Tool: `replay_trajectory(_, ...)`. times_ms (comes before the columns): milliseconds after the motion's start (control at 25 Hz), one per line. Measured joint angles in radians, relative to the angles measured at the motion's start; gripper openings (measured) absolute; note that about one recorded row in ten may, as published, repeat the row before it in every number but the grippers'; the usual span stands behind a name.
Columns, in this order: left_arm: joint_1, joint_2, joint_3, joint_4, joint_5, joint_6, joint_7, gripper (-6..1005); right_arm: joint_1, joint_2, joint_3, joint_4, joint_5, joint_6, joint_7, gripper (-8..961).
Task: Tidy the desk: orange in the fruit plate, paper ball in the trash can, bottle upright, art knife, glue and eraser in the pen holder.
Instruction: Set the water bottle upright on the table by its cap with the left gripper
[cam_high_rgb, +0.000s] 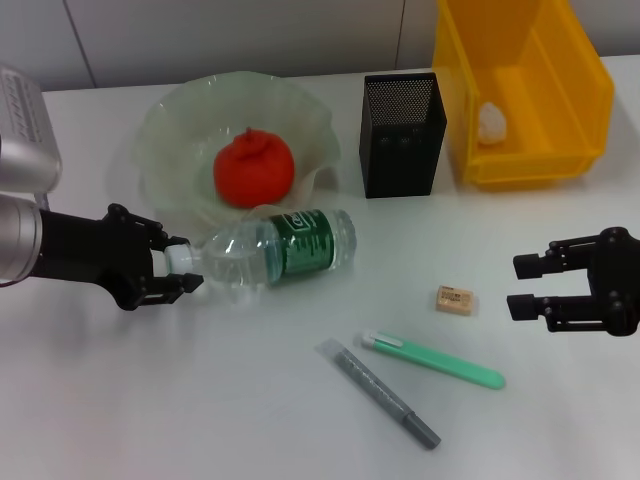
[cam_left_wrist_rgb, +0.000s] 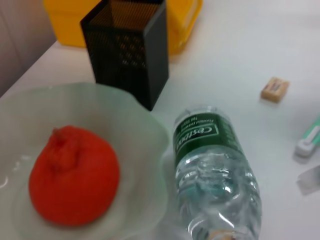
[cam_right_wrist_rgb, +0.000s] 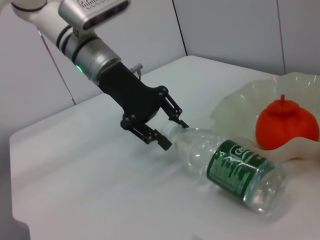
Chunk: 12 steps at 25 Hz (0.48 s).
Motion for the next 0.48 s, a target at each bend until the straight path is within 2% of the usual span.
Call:
replay_trajectory(160, 0.000, 0.000, 0.000, 0.000, 0.000, 0.000, 0.000, 435, 0.001, 0.000, 0.002, 0.000, 0.000, 0.000, 0.000, 545)
replay_trajectory(240, 0.000, 0.000, 0.001, 0.014, 0.000, 0.014, -0.008, 435, 0.001, -0.001, 0.003, 0.000, 0.000, 0.000, 0.000, 545)
replay_trajectory(280, 0.000, 0.001, 0.002, 0.060, 0.000, 0.055, -0.036, 435, 0.001, -0.001, 0.004, 0.000, 0.000, 0.000, 0.000, 545)
replay_trajectory(480, -0.006, -0.001, 0.004, 0.074, 0.000, 0.074, -0.046, 435, 0.002, -0.002, 0.006, 0.000, 0.001, 0.000, 0.000, 545)
